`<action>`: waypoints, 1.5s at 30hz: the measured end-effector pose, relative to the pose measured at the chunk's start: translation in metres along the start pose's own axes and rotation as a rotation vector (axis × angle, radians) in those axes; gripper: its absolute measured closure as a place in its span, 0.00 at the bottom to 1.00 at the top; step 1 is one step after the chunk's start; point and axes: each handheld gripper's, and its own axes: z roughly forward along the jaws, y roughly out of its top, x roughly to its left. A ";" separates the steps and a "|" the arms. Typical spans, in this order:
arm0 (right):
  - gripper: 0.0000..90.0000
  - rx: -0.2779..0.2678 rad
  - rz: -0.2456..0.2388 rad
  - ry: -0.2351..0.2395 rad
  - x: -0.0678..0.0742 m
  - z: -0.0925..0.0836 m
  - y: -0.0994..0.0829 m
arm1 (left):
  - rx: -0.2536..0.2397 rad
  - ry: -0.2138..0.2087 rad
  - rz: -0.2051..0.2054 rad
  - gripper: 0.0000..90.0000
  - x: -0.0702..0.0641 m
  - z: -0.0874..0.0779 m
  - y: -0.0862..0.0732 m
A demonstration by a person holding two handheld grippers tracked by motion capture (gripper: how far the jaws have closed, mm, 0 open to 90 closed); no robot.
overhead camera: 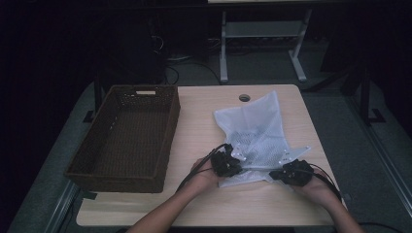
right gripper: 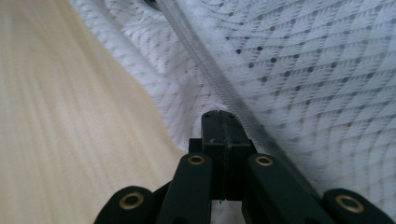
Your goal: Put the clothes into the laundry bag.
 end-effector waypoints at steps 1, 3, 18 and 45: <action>1.00 -0.001 0.000 -0.006 -0.001 0.001 0.002 | 0.005 0.017 0.001 0.97 0.002 0.000 0.000; 1.00 -0.003 0.001 -0.018 -0.003 0.004 0.006 | 0.012 0.051 -0.011 0.97 0.009 0.000 0.000; 0.74 -0.065 0.040 0.059 -0.012 -0.021 0.019 | -0.048 -0.050 -0.091 0.79 0.026 -0.014 -0.012; 0.38 -0.184 0.103 -0.060 -0.010 -0.027 0.006 | -0.174 0.012 -0.283 0.21 0.006 -0.069 -0.058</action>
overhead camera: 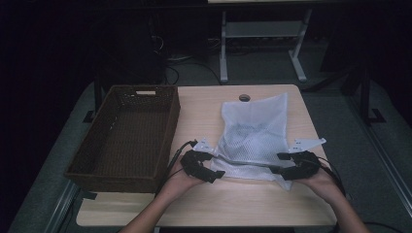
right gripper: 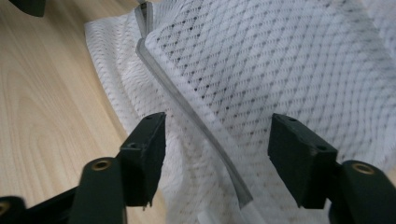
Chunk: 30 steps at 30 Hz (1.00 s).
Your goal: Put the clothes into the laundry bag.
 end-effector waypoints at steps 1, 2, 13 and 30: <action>0.36 -0.001 0.003 -0.004 0.001 -0.002 -0.002 | 0.005 0.007 -0.001 0.20 0.000 -0.001 -0.002; 0.35 -0.003 0.006 -0.009 0.001 -0.004 -0.003 | 0.005 0.011 0.000 0.19 -0.001 -0.002 -0.004; 0.24 -0.057 0.058 -0.058 0.009 -0.025 -0.026 | -0.005 0.040 -0.030 0.15 -0.010 -0.019 -0.035; 0.15 -0.069 0.096 -0.120 0.024 -0.041 -0.073 | 0.002 0.080 0.001 0.15 -0.025 -0.029 -0.065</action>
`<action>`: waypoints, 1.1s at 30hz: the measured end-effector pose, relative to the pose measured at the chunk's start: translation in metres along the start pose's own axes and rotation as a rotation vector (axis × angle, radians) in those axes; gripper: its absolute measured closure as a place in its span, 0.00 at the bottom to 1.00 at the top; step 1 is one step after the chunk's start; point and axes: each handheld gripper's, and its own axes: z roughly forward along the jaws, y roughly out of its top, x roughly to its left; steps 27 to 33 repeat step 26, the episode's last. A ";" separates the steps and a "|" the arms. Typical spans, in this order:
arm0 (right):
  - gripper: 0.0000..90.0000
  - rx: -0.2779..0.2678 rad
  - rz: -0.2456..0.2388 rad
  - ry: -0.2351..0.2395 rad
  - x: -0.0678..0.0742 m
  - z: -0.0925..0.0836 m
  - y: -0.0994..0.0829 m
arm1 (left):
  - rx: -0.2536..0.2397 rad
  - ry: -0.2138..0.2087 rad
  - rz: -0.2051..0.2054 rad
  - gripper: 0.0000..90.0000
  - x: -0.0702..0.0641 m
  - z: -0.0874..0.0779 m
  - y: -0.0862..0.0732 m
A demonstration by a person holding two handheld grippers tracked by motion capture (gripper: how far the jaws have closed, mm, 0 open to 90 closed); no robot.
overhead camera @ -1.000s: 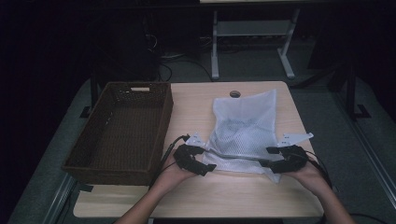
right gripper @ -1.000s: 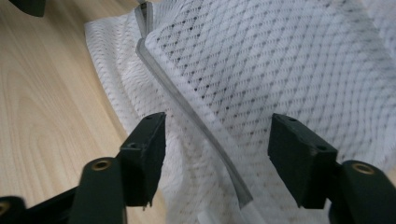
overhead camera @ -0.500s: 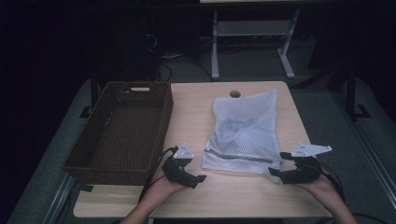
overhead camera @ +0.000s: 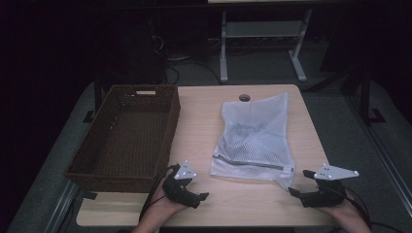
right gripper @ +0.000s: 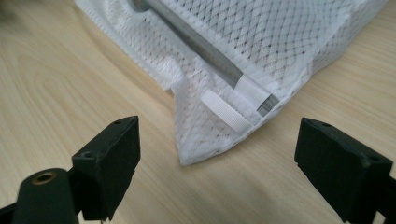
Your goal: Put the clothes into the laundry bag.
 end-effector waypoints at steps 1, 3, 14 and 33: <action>0.15 0.002 -0.015 -0.004 0.000 0.001 0.000 | 0.003 0.000 0.001 0.15 0.000 0.001 0.000; 0.15 0.007 -0.021 -0.006 0.000 0.002 -0.001 | 0.024 0.001 0.009 0.15 0.000 0.003 -0.001; 0.15 0.040 -0.032 0.001 0.001 0.008 -0.004 | 0.059 0.003 0.014 0.15 0.001 0.007 -0.003; 0.14 0.039 -0.031 0.004 0.000 0.008 -0.004 | 0.066 0.005 0.012 0.15 0.001 0.008 -0.003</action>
